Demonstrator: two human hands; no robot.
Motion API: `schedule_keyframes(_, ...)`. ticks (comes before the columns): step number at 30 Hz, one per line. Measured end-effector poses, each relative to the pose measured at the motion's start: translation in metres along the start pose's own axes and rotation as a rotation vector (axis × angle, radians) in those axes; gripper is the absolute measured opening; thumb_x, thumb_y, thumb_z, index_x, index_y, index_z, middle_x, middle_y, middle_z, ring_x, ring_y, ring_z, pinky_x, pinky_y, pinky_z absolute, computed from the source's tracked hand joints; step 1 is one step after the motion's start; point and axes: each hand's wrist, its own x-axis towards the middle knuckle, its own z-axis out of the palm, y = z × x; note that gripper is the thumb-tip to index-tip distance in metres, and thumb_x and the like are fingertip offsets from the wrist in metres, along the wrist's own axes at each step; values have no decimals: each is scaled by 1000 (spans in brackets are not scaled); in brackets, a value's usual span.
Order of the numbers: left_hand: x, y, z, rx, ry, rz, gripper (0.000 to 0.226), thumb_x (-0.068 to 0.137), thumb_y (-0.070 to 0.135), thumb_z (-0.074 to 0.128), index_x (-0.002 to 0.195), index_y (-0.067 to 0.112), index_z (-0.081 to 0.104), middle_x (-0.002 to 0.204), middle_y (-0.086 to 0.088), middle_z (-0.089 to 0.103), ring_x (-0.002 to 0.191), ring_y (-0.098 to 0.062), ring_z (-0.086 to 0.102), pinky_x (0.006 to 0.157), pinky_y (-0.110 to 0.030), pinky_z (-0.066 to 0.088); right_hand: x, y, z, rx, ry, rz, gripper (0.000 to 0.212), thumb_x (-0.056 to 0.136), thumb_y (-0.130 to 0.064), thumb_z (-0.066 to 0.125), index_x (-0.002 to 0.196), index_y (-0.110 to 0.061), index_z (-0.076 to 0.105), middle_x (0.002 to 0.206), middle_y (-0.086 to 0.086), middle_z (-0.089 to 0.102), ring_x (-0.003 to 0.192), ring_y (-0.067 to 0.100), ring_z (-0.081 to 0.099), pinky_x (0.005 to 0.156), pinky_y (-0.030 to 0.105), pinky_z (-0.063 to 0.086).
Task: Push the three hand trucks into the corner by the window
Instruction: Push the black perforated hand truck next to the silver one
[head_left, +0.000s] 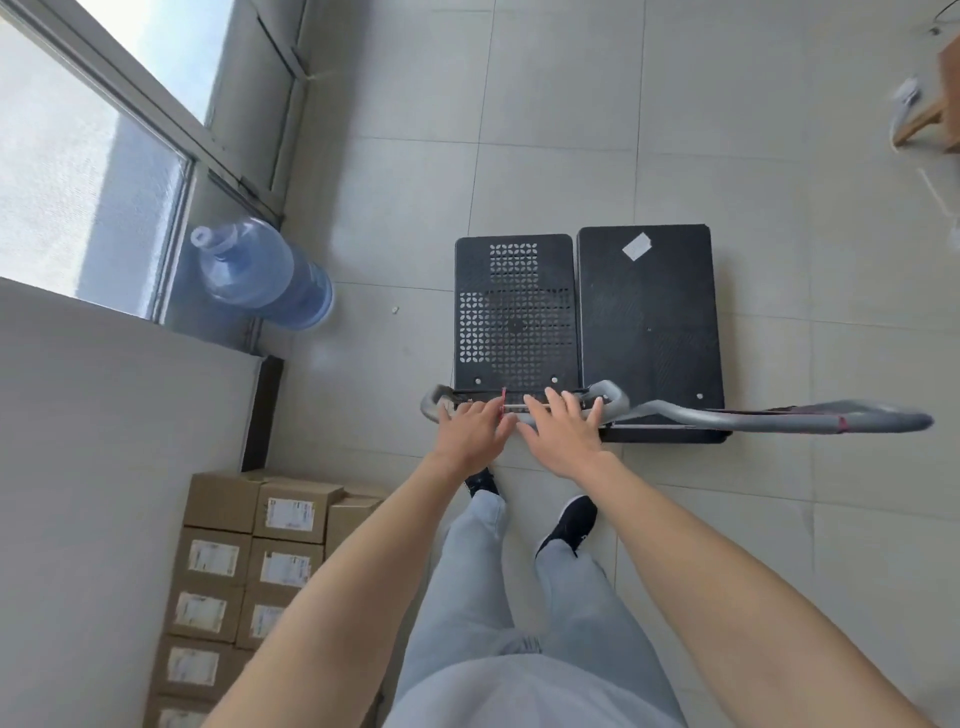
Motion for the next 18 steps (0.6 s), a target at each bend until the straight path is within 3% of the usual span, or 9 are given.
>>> schedule_keyframes(2, 2, -3, 3, 97, 32, 55, 58, 95, 53, 7, 120, 30, 54, 121, 1, 58, 118, -29, 50, 108, -65, 19, 5, 1, 2, -32, 65, -16, 58, 96, -58, 22, 133, -23, 50, 135, 8, 52, 129, 31, 42, 110, 69, 13)
schedule_keyframes(4, 6, -6, 0, 99, 124, 72, 51, 99, 50, 14, 115, 26, 57, 111, -2, 59, 109, -29, 54, 107, -63, 23, 13, 0, 3, -48, 157, -40, 62, 92, -59, 20, 116, -18, 60, 114, 8, 62, 111, 33, 54, 106, 63, 28)
schedule_keyframes(6, 14, -12, -5, 82, 187, 76, 45, 102, 48, 22, 114, 24, 58, 107, -3, 61, 106, -30, 55, 106, -63, 27, 23, -1, 2, -45, 251, -65, 62, 92, -60, 20, 102, -16, 63, 100, 7, 65, 97, 34, 59, 95, 57, 38)
schedule_keyframes(9, 40, -22, -17, 86, 223, 80, 54, 99, 53, 15, 110, 22, 58, 103, -3, 60, 100, -31, 56, 104, -62, 29, 47, -3, -7, -27, 352, -82, 56, 91, -58, 26, 92, -16, 63, 89, 5, 65, 84, 33, 60, 83, 52, 41)
schedule_keyframes(12, 67, -29, -31, 71, 224, 68, 62, 97, 56, 10, 108, 19, 59, 100, -5, 59, 98, -33, 55, 104, -63, 27, 72, -2, -24, -7, 368, -82, 58, 90, -58, 27, 94, -15, 65, 87, 7, 64, 83, 34, 59, 81, 50, 40)
schedule_keyframes(16, 99, -29, -57, 77, 204, 69, 67, 95, 58, 6, 115, 19, 57, 106, -5, 58, 103, -32, 54, 106, -63, 23, 105, -1, -57, -30, 287, -80, 67, 90, -62, 16, 109, -18, 63, 101, 7, 64, 95, 34, 57, 88, 50, 36)
schedule_keyframes(18, 115, -29, -71, 66, 187, 56, 67, 95, 59, 5, 118, 20, 55, 109, -5, 57, 107, -32, 52, 107, -63, 23, 122, 2, -72, -51, 267, -86, 60, 94, -61, 22, 111, -20, 61, 105, 6, 64, 99, 33, 56, 90, 50, 35)
